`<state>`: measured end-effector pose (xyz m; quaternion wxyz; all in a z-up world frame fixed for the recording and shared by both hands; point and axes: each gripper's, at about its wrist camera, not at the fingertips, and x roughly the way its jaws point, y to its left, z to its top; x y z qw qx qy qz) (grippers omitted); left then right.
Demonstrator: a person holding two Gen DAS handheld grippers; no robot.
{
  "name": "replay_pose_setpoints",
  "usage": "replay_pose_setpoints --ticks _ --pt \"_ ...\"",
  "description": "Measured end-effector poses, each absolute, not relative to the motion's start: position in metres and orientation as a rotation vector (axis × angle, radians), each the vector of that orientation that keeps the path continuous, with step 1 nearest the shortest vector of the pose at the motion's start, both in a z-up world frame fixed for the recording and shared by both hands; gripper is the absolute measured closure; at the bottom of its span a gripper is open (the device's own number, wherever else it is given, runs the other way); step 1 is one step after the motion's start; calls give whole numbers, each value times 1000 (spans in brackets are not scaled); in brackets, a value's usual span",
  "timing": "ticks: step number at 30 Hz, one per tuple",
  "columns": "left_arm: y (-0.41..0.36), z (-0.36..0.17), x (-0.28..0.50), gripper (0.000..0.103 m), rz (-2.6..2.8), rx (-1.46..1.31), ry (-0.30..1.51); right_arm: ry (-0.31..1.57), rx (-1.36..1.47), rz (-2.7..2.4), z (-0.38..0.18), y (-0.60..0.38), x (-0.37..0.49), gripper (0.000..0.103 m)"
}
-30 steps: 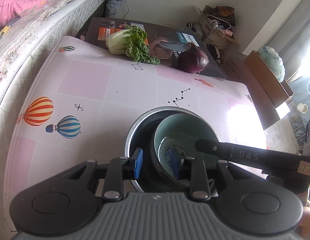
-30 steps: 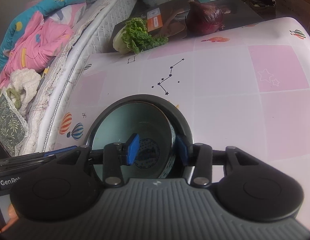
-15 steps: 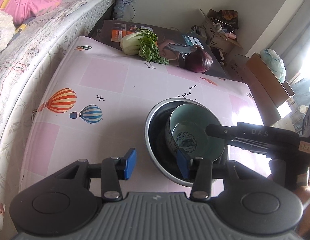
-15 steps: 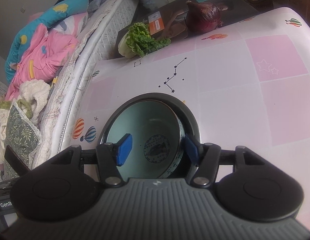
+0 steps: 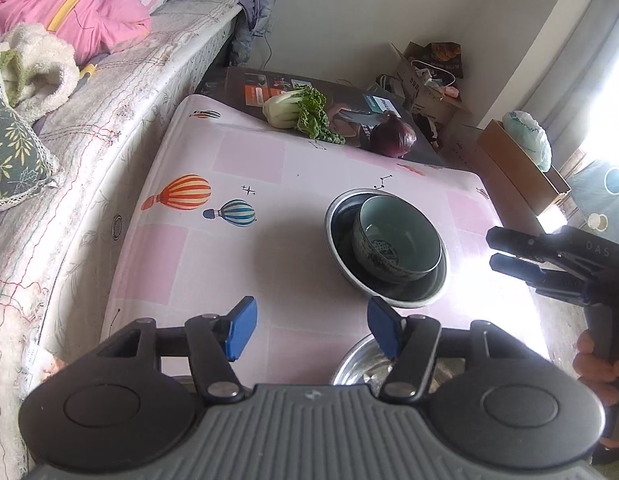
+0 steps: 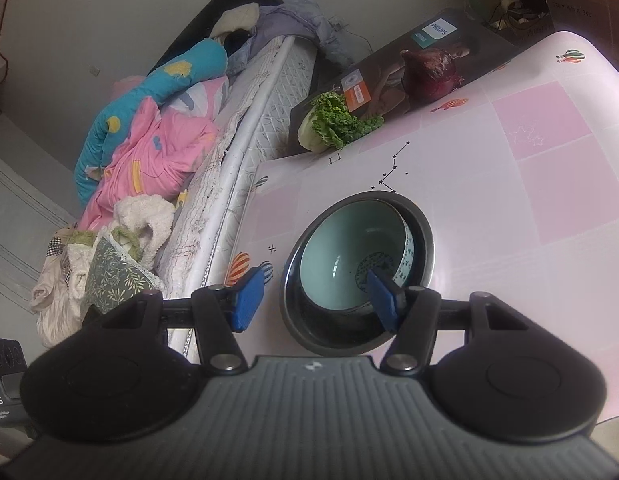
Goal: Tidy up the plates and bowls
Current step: 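Grasp a large steel bowl rim with the left tool while the right tool grasps another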
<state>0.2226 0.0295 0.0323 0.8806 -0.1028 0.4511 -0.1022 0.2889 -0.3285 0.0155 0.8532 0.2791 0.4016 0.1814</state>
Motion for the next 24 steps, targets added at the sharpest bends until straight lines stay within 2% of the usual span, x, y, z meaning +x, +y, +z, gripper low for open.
replay_pose_setpoints --ticks 2,5,11,19,24 --pt "40 34 198 29 -210 -202 916 818 576 405 22 -321 258 46" --pt "59 30 162 23 -177 -201 887 806 581 435 18 -307 216 46" --pt "93 10 103 23 -66 -197 865 820 594 452 -7 -269 150 46" --pt "114 -27 60 23 -1 -209 863 865 513 438 -33 -217 93 48" --pt "108 -46 54 30 -13 -158 866 907 451 395 -55 -195 76 50"
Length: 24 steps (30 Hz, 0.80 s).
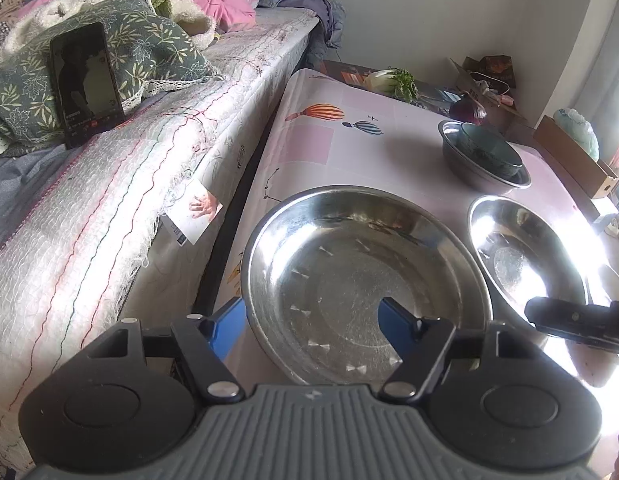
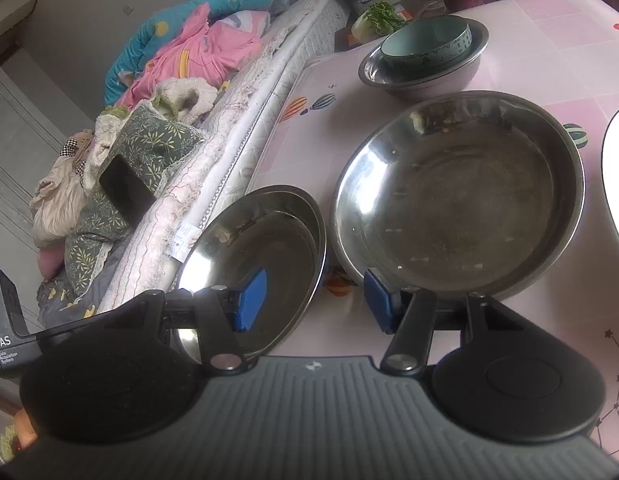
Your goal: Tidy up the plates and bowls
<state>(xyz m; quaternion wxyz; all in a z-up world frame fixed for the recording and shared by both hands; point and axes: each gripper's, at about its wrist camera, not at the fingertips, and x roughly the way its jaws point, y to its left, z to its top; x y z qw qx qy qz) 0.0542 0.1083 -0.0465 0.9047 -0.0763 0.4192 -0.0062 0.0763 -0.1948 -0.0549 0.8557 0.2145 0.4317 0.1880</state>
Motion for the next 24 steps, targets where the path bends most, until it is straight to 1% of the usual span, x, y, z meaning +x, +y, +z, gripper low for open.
replay_pose_setpoints --ticks 1,2,3,5,9,10,11,12,14,15,16,19,24 --pt "106 -48 55 32 -4 -138 862 907 464 398 -60 -193 76 53" --pt "105 -50 55 34 7 -118 856 909 472 398 -62 -191 76 54" --pt "103 -52 56 35 18 -96 850 914 472 393 -65 -188 76 54" --pt "102 -55 58 42 37 -71 851 920 454 382 -68 -183 76 55" --pt "110 -58 64 48 50 -96 856 914 429 381 -69 -176 78 55" --pt "112 -59 65 53 58 -100 855 916 427 379 -69 -174 80 57" --pt "113 -60 67 58 66 -104 857 917 425 375 -71 -173 83 59" --pt "115 -62 68 61 75 -106 861 917 422 372 -72 -171 84 62" --pt "117 -63 68 71 88 -109 865 923 419 365 -76 -168 88 73" --pt "119 -63 68 73 90 -116 866 924 419 364 -79 -166 90 77" --pt "122 -63 67 76 86 -132 869 924 421 370 -80 -165 91 84" --pt "129 -63 66 80 64 -178 886 920 408 384 -81 -161 92 92" --pt "133 -64 60 80 34 -209 911 937 405 403 -78 -162 86 91"
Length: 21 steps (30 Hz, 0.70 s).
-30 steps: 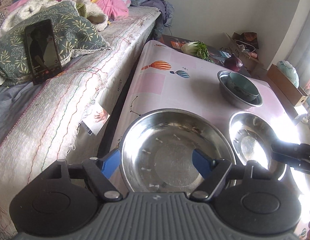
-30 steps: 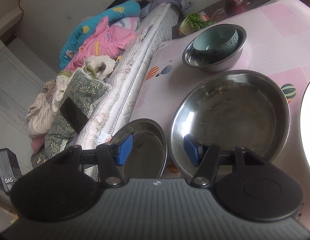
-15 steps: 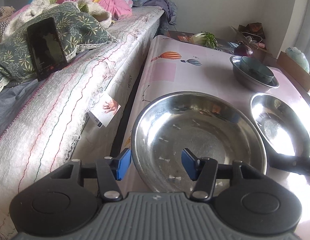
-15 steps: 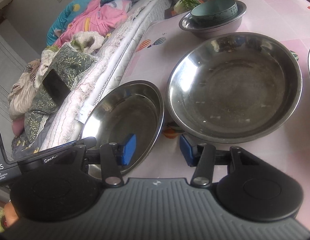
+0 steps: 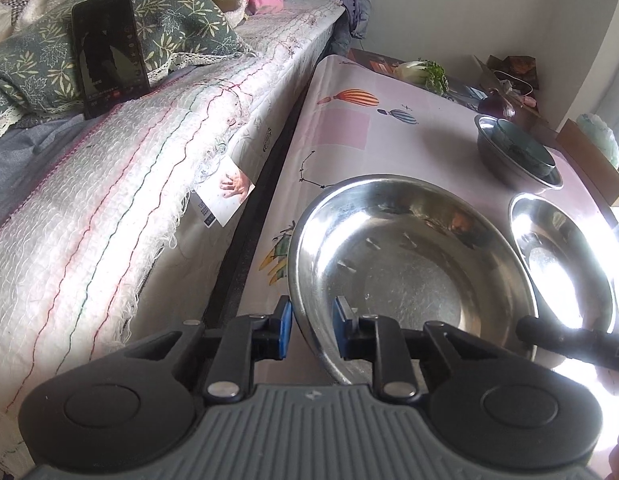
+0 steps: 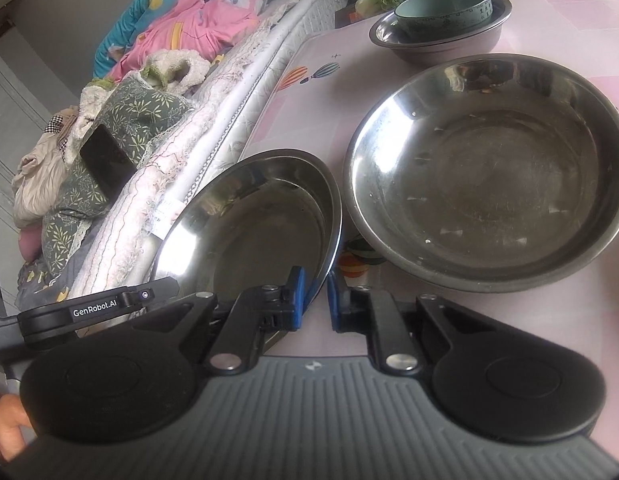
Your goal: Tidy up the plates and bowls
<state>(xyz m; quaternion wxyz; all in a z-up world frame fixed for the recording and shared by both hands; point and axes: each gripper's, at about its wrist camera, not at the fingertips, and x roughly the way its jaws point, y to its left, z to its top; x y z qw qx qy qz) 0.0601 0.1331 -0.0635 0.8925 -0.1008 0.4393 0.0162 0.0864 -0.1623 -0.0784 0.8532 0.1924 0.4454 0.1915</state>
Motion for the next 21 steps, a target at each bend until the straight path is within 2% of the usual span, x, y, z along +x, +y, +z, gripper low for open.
replay_pose_setpoints --ticks 10,14,21 --pt "132 -70 33 79 -81 -262 1005 967 394 431 -77 -176 65 91" --pt "135 -63 34 66 -42 -227 970 949 366 421 -74 -175 65 89" --pt "141 -61 56 63 -17 -226 941 938 350 400 -74 -175 75 89"
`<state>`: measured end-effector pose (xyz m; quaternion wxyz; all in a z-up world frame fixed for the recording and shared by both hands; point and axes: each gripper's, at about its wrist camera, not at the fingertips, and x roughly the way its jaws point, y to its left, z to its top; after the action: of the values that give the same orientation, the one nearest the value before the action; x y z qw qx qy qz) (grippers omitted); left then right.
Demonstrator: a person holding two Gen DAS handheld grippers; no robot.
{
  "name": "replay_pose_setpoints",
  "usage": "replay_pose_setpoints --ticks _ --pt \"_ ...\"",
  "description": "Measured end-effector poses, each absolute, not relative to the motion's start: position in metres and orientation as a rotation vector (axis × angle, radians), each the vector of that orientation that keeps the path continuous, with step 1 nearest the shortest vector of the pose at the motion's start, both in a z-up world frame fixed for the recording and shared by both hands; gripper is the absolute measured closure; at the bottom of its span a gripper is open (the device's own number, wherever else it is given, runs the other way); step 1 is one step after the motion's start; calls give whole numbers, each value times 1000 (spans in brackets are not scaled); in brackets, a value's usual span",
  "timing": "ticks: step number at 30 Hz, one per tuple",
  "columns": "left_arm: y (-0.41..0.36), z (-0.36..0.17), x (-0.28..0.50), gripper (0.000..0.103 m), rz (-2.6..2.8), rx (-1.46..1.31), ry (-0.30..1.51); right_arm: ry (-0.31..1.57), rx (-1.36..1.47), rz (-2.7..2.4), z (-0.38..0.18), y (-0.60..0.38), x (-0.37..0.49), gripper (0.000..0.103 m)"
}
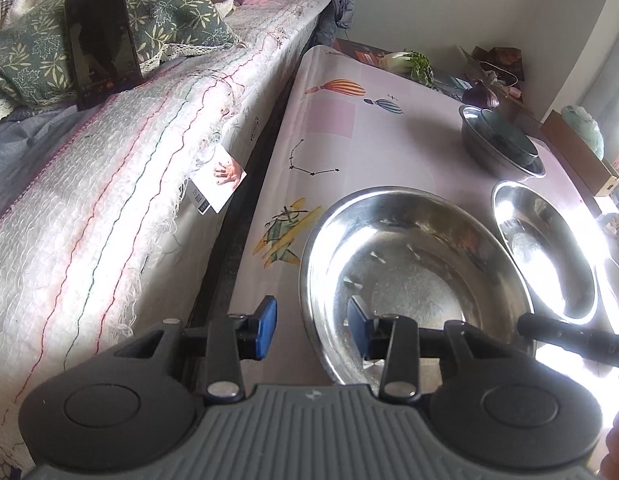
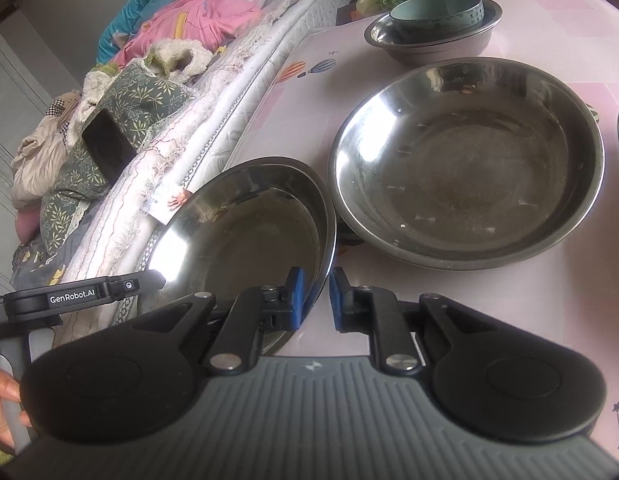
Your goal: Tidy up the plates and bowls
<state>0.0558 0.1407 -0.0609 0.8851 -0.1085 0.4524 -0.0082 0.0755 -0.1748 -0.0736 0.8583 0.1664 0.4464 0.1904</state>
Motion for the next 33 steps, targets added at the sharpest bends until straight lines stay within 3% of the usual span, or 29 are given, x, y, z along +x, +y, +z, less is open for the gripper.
replay_pose_setpoints --ticks 33 --pt "128 -76 63 69 -62 -204 967 942 332 364 -77 -167 81 88"
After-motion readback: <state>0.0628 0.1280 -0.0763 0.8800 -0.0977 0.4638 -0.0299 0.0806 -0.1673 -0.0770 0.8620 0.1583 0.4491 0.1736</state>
